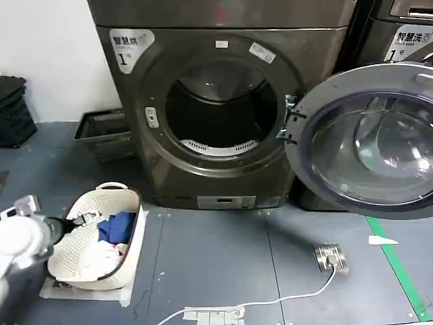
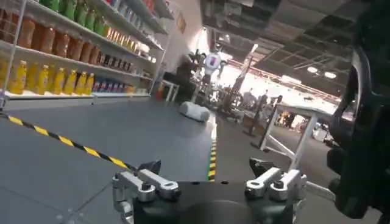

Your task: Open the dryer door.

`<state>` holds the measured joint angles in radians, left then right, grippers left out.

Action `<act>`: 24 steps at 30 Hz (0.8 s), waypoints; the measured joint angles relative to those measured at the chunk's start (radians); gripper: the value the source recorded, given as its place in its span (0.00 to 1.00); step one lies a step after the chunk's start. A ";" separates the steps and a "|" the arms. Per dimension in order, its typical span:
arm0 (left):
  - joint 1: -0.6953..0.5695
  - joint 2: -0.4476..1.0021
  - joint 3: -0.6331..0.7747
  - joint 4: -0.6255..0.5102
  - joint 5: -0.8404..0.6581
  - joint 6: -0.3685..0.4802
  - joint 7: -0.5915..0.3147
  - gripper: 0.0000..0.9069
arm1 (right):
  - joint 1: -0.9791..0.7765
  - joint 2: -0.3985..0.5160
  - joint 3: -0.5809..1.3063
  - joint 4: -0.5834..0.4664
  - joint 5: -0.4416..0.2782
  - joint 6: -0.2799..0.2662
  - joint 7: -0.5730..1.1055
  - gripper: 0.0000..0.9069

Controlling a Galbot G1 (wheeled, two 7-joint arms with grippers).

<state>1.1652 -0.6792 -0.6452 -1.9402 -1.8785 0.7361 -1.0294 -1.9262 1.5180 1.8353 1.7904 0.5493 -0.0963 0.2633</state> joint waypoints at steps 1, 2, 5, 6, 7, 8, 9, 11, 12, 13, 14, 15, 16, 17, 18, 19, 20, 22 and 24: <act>0.003 0.001 -0.010 0.005 -0.029 0.000 -0.012 1.00 | 0.002 0.000 -0.001 0.000 0.002 0.001 0.000 1.00; 0.007 0.003 -0.018 0.008 -0.056 0.000 -0.021 1.00 | 0.003 0.000 -0.001 0.000 0.003 0.002 0.000 1.00; 0.016 0.004 -0.033 0.015 -0.106 0.000 -0.040 1.00 | 0.005 0.000 -0.002 0.000 0.004 0.005 0.000 1.00; 0.018 0.004 -0.037 0.018 -0.117 0.000 -0.046 1.00 | 0.005 0.000 -0.002 0.000 0.003 0.005 0.000 1.00; 0.018 0.004 -0.040 0.022 -0.126 0.000 -0.049 1.00 | 0.006 0.001 -0.002 0.001 0.001 0.004 0.001 1.00; 0.020 0.004 -0.044 0.025 -0.137 0.000 -0.053 1.00 | 0.006 0.002 -0.002 0.002 0.000 0.004 0.001 1.00; 0.022 0.005 -0.047 0.027 -0.149 0.000 -0.057 1.00 | 0.006 0.002 -0.002 0.002 -0.001 0.004 0.001 1.00; 0.023 0.008 -0.055 0.033 -0.171 0.000 -0.064 1.00 | 0.006 0.002 -0.002 0.002 0.004 0.014 -0.001 1.00; 0.023 0.010 -0.058 0.035 -0.175 0.000 -0.065 1.00 | 0.006 0.001 -0.002 0.001 0.006 0.019 -0.002 1.00; 0.023 0.011 -0.060 0.040 -0.180 0.000 -0.068 1.00 | 0.006 0.001 -0.002 0.000 0.009 0.023 -0.004 1.00; 0.023 0.012 -0.062 0.043 -0.189 0.000 -0.070 1.00 | 0.006 0.001 -0.002 0.000 0.010 0.025 -0.006 1.00; 0.023 0.013 -0.063 0.046 -0.192 0.000 -0.071 1.00 | 0.005 0.002 -0.002 0.000 0.010 0.026 -0.008 1.00; 0.023 0.014 -0.063 0.049 -0.193 0.000 -0.071 1.00 | 0.005 0.003 -0.002 0.000 0.011 0.028 -0.009 1.00; 0.023 0.014 -0.064 0.052 -0.193 0.000 -0.071 1.00 | 0.005 0.004 -0.003 0.001 0.011 0.028 -0.009 1.00; 0.023 0.014 -0.065 0.054 -0.196 0.000 -0.071 1.00 | 0.005 0.004 -0.003 0.001 0.011 0.028 -0.010 1.00; 0.023 0.015 -0.066 0.054 -0.200 0.000 -0.071 1.00 | 0.005 0.005 -0.003 0.002 0.011 0.028 -0.010 1.00; 0.023 0.015 -0.066 0.054 -0.203 0.000 -0.072 1.00 | 0.005 0.005 -0.003 0.002 0.011 0.028 -0.010 1.00; 0.024 0.016 -0.069 0.055 -0.209 0.000 -0.074 1.00 | 0.005 0.005 -0.002 0.002 0.011 0.028 -0.010 1.00; 0.025 0.017 -0.071 0.059 -0.211 0.000 -0.075 1.00 | 0.005 0.005 0.000 0.002 0.012 0.028 -0.007 1.00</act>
<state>1.1898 -0.6624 -0.7158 -1.8817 -2.0898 0.7364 -1.1042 -1.9211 1.5226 1.8350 1.7926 0.5611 -0.0688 0.2561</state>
